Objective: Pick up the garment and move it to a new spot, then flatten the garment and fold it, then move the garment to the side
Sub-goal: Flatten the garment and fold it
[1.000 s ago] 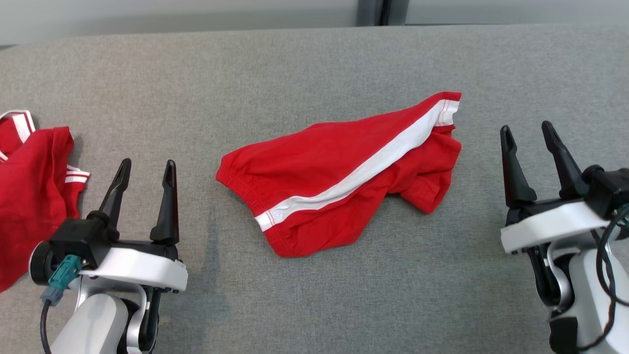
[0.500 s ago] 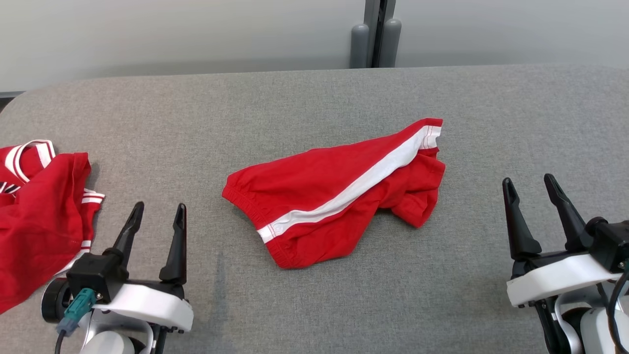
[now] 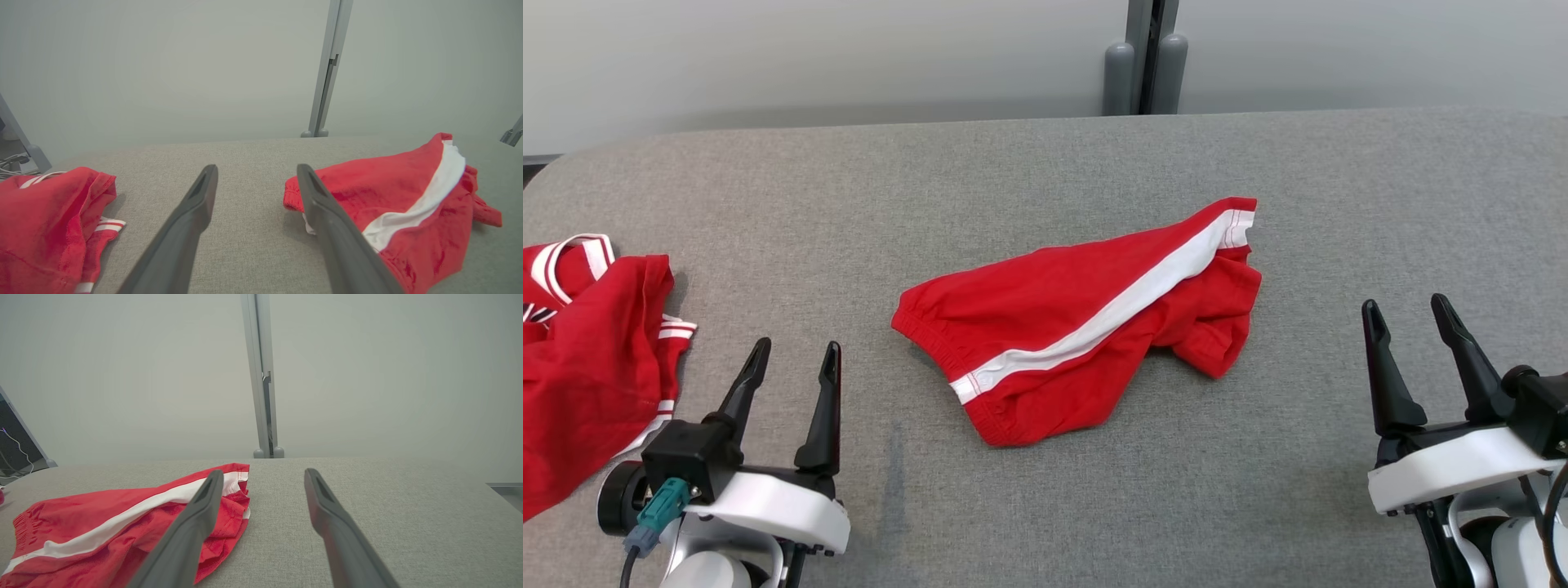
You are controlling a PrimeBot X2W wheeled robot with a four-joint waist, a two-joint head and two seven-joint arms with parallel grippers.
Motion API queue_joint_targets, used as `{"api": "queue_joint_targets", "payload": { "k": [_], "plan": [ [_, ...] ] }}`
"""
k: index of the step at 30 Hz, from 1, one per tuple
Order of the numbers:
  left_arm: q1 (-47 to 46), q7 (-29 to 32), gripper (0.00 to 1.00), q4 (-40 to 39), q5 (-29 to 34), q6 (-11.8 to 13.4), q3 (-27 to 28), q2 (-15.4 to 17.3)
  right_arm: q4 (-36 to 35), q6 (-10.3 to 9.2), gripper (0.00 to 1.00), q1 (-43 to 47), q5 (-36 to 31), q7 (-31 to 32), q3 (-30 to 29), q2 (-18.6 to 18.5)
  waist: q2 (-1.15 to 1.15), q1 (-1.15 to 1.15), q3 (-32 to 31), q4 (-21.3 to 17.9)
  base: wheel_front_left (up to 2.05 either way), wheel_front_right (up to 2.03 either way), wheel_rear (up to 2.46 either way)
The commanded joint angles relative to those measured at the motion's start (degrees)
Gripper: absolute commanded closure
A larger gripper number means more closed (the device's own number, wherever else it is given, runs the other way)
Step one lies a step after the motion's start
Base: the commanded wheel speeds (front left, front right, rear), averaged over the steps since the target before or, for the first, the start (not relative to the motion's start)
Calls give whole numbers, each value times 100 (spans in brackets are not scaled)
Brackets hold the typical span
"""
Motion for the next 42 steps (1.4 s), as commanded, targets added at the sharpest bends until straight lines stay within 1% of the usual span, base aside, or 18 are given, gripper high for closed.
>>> {"api": "queue_joint_targets", "payload": {
  "k": [1,3,6,8,12,14,16,19,25,37,38,39,40,41,42],
  "plan": [
    [-59,-10,0,-33,29,48,18,5,-48,2,0,24,19,6,-37,-6,0,0,17,18,0,0,0],
    [-227,25,0,-60,79,79,1,-22,-63,2,0,6,4,17,-40,-6,0,0,49,36,0,0,0],
    [-439,185,0,-64,99,-16,-141,-89,-78,2,0,-51,-9,42,-36,-5,0,0,109,52,0,0,0],
    [-577,425,0,11,41,-130,-307,-139,-79,2,0,-98,-20,57,-13,-4,0,0,154,40,0,0,0],
    [-712,973,0,228,-211,-467,-707,-345,-36,2,0,-151,7,33,100,-5,0,0,246,-51,0,0,0],
    [-728,1198,0,367,-347,-596,-844,-440,-13,2,0,-174,35,2,122,-5,0,0,287,-94,0,0,0],
    [-724,1350,0,494,-479,-693,-926,-544,21,2,0,-188,67,-30,133,-3,0,0,328,-128,0,0,0],
    [-730,1518,0,663,-622,-771,-997,-612,64,2,0,-210,91,-54,130,-4,0,0,380,-169,0,0,0],
    [-807,1639,0,907,-821,-900,-972,-673,127,2,0,-243,127,-96,116,-4,0,0,447,-226,0,0,0],
    [-1024,1520,0,1098,-967,-1036,-882,-686,214,2,0,-313,187,-195,123,-4,0,0,487,-302,0,0,0],
    [-1040,1515,5,1085,-965,-1067,-890,-679,216,2,0,-316,186,-195,119,-4,0,0,494,-304,0,0,0],
    [-1047,1502,17,1073,-959,-1081,-896,-665,220,2,0,-319,188,-200,117,-4,0,0,498,-306,0,0,0],
    [-1041,1499,38,1062,-951,-1102,-902,-652,226,2,0,-324,193,-204,117,-4,0,0,502,-308,0,0,0],
    [-1041,1468,53,1045,-935,-1117,-907,-642,227,2,0,-330,193,-214,115,-4,0,0,506,-307,0,0,0],
    [-1056,1447,76,1018,-915,-1121,-913,-636,230,2,0,-334,192,-223,112,-4,0,0,510,-306,0,0,0]
  ]
}}
